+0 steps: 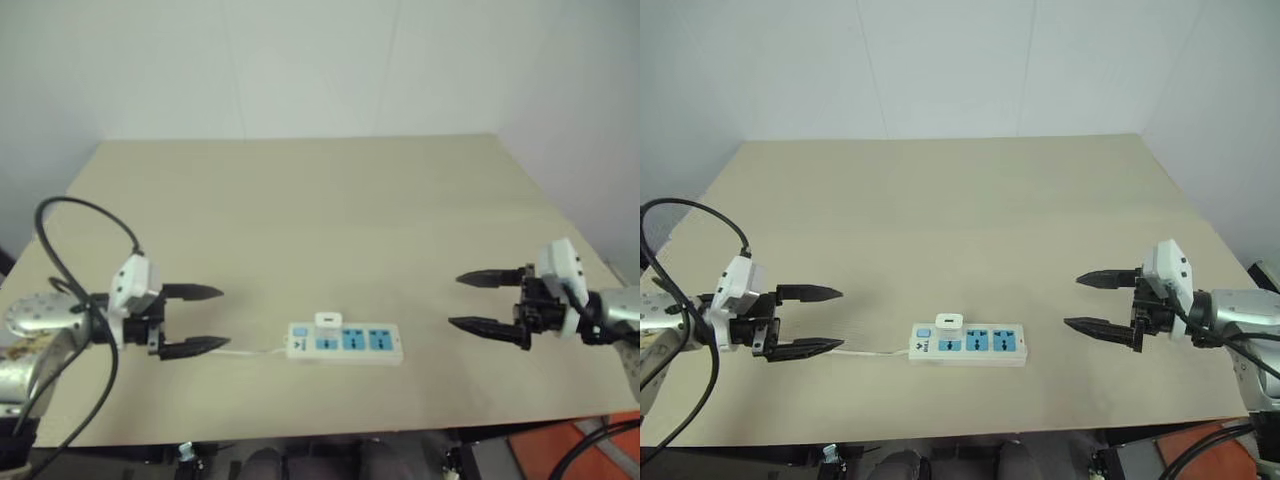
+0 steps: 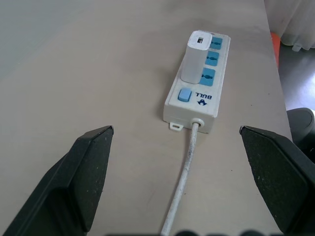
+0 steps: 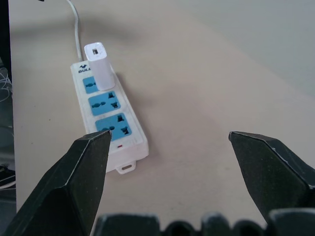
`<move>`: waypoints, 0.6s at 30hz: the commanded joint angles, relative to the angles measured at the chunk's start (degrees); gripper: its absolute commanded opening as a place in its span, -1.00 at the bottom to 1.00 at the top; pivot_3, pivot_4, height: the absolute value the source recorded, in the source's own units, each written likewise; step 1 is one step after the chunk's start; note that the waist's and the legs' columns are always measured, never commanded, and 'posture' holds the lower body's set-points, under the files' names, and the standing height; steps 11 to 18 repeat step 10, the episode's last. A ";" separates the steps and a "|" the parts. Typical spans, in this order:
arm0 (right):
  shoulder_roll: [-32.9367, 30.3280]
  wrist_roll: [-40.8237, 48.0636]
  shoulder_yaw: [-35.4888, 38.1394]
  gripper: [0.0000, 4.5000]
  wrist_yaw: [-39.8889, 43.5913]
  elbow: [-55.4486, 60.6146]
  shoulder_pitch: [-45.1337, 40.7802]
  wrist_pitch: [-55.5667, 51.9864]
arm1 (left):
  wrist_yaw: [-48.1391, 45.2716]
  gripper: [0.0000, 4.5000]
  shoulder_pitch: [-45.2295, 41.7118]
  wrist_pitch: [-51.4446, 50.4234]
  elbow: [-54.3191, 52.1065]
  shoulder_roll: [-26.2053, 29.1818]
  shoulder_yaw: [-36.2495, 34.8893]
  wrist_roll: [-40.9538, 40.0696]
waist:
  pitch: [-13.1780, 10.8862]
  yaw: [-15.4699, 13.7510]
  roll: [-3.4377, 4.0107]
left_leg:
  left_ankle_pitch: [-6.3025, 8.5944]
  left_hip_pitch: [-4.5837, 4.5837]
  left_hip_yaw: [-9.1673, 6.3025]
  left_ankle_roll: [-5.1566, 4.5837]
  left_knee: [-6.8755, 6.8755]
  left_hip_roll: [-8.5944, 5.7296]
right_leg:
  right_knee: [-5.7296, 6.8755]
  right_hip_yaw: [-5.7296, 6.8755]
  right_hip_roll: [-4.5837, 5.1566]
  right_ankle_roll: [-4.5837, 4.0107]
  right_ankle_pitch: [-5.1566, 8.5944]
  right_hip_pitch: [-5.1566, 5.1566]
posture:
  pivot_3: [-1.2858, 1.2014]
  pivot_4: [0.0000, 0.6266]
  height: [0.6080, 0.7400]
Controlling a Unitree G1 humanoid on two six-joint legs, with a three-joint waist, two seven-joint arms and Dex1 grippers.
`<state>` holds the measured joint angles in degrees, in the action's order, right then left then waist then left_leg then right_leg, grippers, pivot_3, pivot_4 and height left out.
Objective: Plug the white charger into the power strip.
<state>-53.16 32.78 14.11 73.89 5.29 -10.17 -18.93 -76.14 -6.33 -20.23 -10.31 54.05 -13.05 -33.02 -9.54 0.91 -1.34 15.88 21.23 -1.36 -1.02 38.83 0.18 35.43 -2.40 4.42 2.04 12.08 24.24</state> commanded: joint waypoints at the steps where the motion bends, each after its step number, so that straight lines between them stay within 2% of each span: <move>1: -0.57 0.85 1.52 1.00 -0.91 3.21 0.71 -0.84 | 0.27 0.99 0.10 -0.75 -3.03 0.26 -0.43 -1.25 | 0.00 -0.06 0.00 | 0.00 0.00 0.00 0.00 0.00 0.00 | 0.00 0.00 0.00 0.00 0.00 0.00 | 0.03 -0.52 1.00; 6: -1.73 -0.95 0.56 1.00 -3.29 5.87 2.32 -2.43 | 0.18 0.99 -0.30 -1.25 -2.98 0.63 -0.46 -1.22 | -0.01 -0.11 0.00 | 0.00 0.01 0.00 0.00 0.00 -0.01 | -0.01 0.00 0.00 0.00 0.00 0.00 | 0.03 -0.52 1.00; 18: -1.68 -0.56 0.15 1.00 -2.90 6.73 3.08 -2.97 | 0.60 0.99 -0.45 -2.03 -3.82 0.18 -0.01 -1.50 | -0.01 -0.06 0.00 | 0.00 0.00 0.00 0.00 0.00 -0.01 | 0.00 0.00 0.00 0.00 0.00 -0.01 | 0.03 -0.52 1.00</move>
